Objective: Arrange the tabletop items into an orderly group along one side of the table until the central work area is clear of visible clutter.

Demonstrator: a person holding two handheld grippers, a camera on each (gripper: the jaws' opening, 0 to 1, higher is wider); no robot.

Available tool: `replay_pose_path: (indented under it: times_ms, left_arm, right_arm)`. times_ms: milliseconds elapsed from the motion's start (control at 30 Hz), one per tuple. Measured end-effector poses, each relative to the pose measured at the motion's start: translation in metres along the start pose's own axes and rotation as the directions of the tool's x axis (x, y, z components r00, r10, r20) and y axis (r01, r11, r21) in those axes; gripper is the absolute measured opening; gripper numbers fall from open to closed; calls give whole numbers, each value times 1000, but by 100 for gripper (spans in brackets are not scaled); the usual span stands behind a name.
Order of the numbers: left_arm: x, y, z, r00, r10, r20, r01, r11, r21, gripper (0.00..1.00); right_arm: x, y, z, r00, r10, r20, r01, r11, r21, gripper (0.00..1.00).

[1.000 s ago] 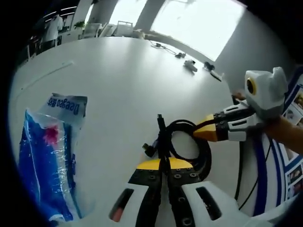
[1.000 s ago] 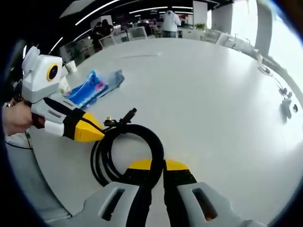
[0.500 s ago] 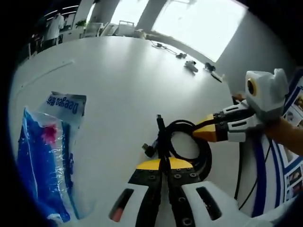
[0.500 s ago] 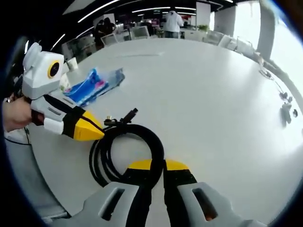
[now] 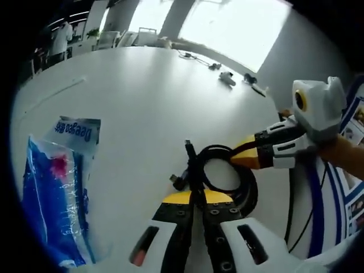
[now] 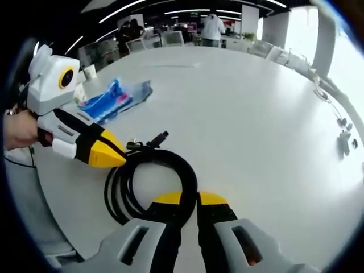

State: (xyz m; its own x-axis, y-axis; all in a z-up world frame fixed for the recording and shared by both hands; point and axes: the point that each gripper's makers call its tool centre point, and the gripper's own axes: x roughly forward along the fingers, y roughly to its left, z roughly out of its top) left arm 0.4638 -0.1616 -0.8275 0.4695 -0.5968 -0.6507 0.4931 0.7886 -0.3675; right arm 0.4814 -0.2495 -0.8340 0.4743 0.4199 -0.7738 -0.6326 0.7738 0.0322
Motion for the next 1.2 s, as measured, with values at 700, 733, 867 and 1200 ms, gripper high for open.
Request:
replay_pose_path:
  times_ms: [700,733,867,1200]
  left_arm:
    - [-16,1,1,999,28,23,-28,1000,-9,27]
    - [-17,0,2,999,29,27,-29,1000,-7,27]
    - [-21,0,7,998,37,48,-37,999,6,35]
    - [-40,0,18,992,52,113,-57,998,41,54]
  right_arm:
    - [-7,1,1,999,-5,40,4,1000,21,31]
    - [-8,1,3,999,-6,50,5,1000,16,31]
    - [-13,6,10,997,13,76,-15,999,34,34]
    - [-18,11,20,994,18,111,-23,999,41,40]
